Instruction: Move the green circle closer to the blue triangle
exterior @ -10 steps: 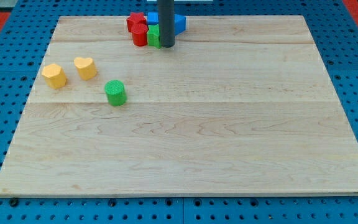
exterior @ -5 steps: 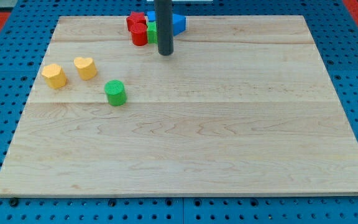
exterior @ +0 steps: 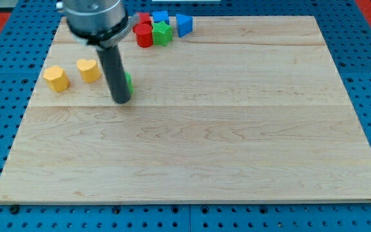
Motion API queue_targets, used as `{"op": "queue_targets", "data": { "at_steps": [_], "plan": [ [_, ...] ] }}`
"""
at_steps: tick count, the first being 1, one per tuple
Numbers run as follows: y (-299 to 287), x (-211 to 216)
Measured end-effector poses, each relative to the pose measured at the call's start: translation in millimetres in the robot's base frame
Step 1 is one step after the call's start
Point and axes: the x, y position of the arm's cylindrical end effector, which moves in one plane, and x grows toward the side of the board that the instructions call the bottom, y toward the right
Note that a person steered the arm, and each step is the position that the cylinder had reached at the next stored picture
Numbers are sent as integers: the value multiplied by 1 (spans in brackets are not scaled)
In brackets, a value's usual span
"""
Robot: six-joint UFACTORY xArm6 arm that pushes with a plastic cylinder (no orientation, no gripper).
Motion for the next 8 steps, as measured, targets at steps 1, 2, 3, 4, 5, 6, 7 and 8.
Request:
{"op": "queue_targets", "data": {
  "at_steps": [1, 2, 3, 4, 5, 6, 7, 8],
  "plan": [
    [0, 11],
    [-29, 24],
    [-39, -1],
    [-13, -42],
    [55, -61],
    [103, -71],
    [103, -64],
    [103, -74]
  ]
}}
